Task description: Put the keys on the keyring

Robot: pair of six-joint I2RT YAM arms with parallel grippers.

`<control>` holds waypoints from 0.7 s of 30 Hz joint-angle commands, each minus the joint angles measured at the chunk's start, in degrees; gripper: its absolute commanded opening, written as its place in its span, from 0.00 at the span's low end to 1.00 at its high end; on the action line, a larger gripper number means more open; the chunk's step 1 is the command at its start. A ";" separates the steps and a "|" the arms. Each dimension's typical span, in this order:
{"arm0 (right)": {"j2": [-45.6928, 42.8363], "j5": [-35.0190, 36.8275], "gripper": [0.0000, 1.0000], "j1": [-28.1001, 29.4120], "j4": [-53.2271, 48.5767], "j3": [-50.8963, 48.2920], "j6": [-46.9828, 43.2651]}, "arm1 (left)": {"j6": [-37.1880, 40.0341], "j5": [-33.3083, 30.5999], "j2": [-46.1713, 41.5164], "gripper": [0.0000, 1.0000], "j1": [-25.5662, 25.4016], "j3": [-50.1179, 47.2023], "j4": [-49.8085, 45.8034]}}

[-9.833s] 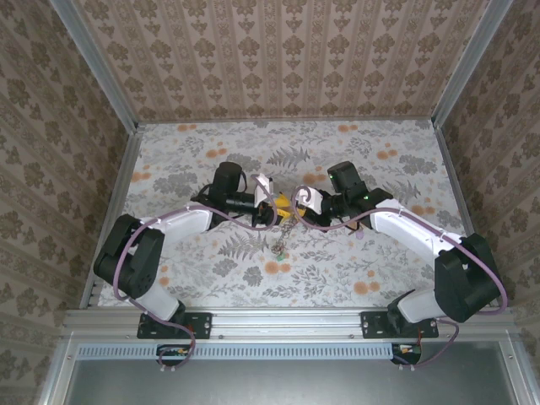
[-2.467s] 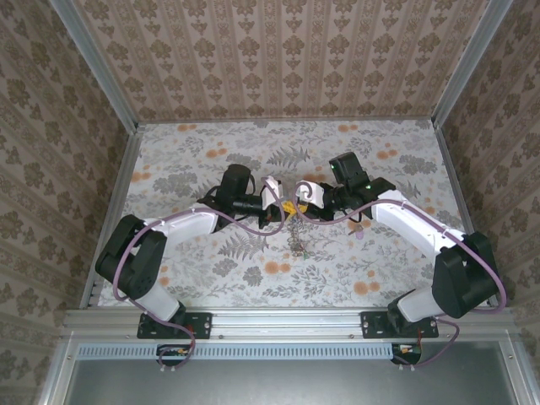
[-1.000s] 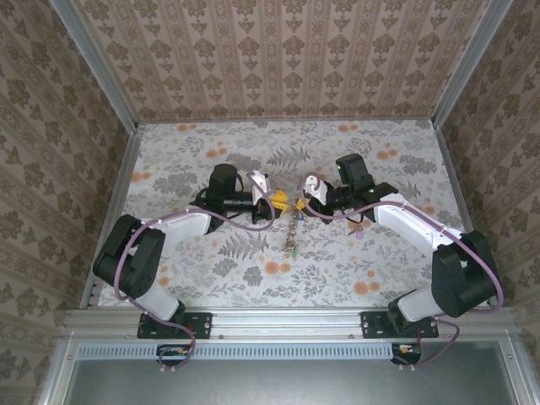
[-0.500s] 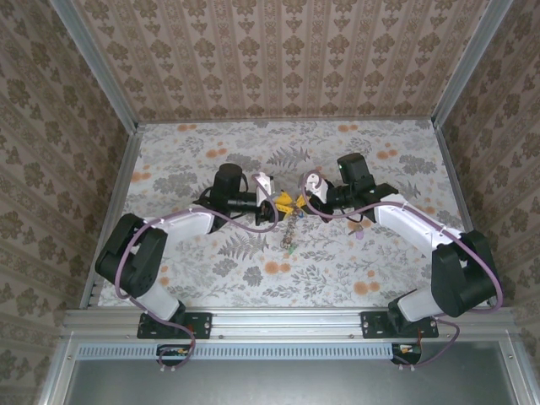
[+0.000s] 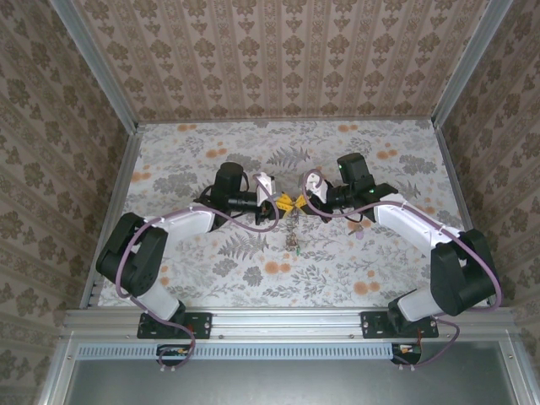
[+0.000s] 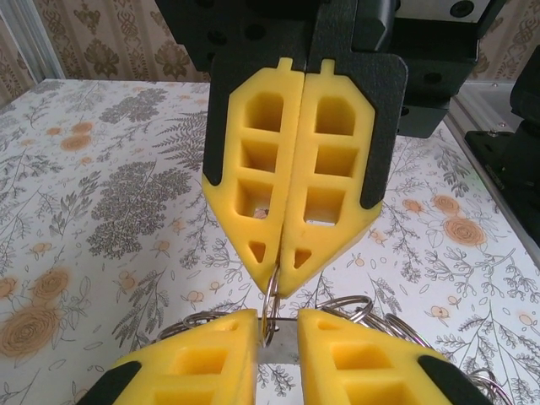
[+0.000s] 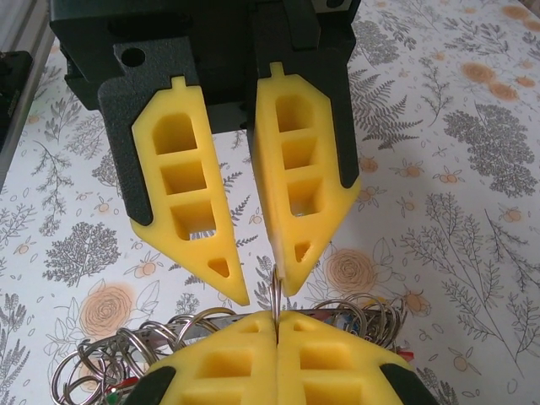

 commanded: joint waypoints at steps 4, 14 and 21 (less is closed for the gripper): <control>0.56 -3.73 0.00 -0.57 3.60 -0.26 1.47 | 1.96 1.27 1.30 0.18 -0.28 1.81 -1.30; 0.82 -4.18 0.00 -0.67 4.87 -0.78 2.65 | 0.84 1.84 2.21 0.16 -0.63 2.23 0.54; 1.05 -4.09 0.00 -0.64 4.66 -0.42 2.74 | 0.57 1.97 2.51 0.14 -0.87 2.89 0.55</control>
